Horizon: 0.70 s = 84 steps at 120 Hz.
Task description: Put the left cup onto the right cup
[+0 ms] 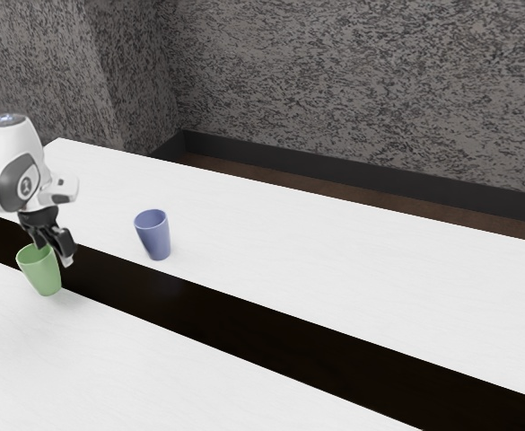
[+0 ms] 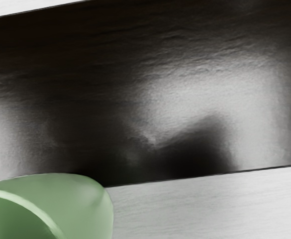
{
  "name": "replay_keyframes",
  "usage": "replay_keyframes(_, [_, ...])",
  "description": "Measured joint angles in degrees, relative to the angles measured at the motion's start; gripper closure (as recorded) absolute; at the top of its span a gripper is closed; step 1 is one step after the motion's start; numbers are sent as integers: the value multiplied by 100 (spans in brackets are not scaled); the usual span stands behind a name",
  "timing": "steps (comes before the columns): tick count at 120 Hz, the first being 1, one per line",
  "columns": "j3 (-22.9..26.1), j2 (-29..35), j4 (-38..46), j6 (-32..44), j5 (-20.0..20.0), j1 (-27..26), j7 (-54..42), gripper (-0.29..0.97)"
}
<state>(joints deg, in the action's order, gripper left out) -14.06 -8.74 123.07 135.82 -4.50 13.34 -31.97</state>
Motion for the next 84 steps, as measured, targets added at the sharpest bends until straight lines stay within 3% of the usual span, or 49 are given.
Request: replay_keyframes(84, [1, -255, 52, 297, 249, -8, -176, 0])
